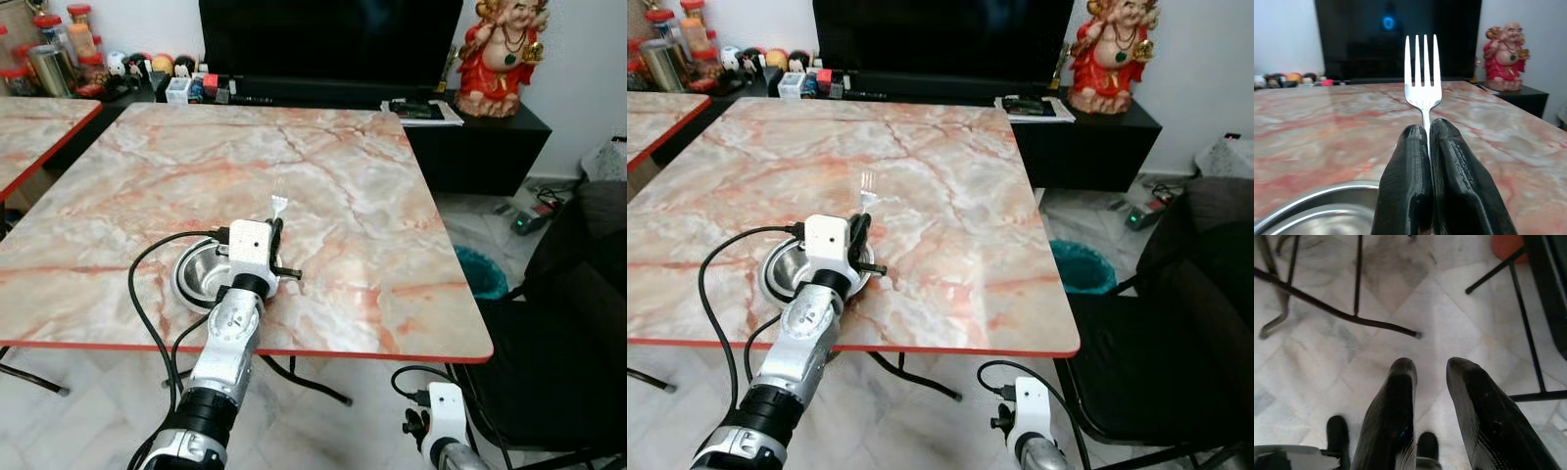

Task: Setting the table

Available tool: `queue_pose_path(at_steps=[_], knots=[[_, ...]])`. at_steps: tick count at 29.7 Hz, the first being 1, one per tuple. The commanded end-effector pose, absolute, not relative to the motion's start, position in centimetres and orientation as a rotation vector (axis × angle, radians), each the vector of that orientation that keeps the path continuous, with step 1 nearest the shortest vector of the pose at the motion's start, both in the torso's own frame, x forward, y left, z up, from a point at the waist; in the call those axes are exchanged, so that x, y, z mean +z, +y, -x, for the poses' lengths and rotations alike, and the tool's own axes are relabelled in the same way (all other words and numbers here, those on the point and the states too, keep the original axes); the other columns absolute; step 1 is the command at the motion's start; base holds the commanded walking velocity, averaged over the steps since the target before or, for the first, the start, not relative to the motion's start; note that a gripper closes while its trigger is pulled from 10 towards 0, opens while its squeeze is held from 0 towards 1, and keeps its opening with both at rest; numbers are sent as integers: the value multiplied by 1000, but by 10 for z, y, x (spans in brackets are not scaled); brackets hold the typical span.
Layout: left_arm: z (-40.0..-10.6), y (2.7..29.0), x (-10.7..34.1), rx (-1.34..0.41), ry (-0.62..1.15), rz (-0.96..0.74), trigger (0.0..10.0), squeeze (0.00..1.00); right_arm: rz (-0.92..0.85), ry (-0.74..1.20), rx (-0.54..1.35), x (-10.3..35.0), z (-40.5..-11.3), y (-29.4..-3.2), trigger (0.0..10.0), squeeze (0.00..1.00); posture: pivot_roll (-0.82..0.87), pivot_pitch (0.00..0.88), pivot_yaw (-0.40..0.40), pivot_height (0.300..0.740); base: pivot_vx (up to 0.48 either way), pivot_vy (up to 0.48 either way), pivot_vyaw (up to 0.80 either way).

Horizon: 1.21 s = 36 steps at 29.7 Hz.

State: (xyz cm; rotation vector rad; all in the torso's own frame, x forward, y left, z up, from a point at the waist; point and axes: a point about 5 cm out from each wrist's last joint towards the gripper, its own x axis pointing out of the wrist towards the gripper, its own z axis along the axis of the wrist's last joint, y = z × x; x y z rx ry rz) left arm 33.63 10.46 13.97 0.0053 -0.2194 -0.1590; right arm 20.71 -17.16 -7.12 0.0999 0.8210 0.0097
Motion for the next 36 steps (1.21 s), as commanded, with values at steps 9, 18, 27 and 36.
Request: queue_pose_path(at_steps=[9, 18, 27, 36], knots=[[-337, 105, 142, -148, -230, -10, 10000, 0, -72, 822, 29, -71, -208, -173, 10000, 0, -16, 0, -62, 727, 0, 0, 44], [-337, 106, 142, -140, -234, -18, 10000, 0, -80, 824, 23, -71, -208, -172, 10000, 0, -15, 0, -62, 727, 0, -215, 46], [-337, 107, 142, -136, -235, -19, 10000, 0, -80, 823, 23, -70, -208, -173, 10000, 0, -15, 0, -63, 727, 0, -361, 0], [-338, 112, 141, -122, -227, -22, 10000, 0, -84, 827, 22, -71, -208, -173, 10000, 0, -16, 0, -66, 727, 0, -168, 0]])
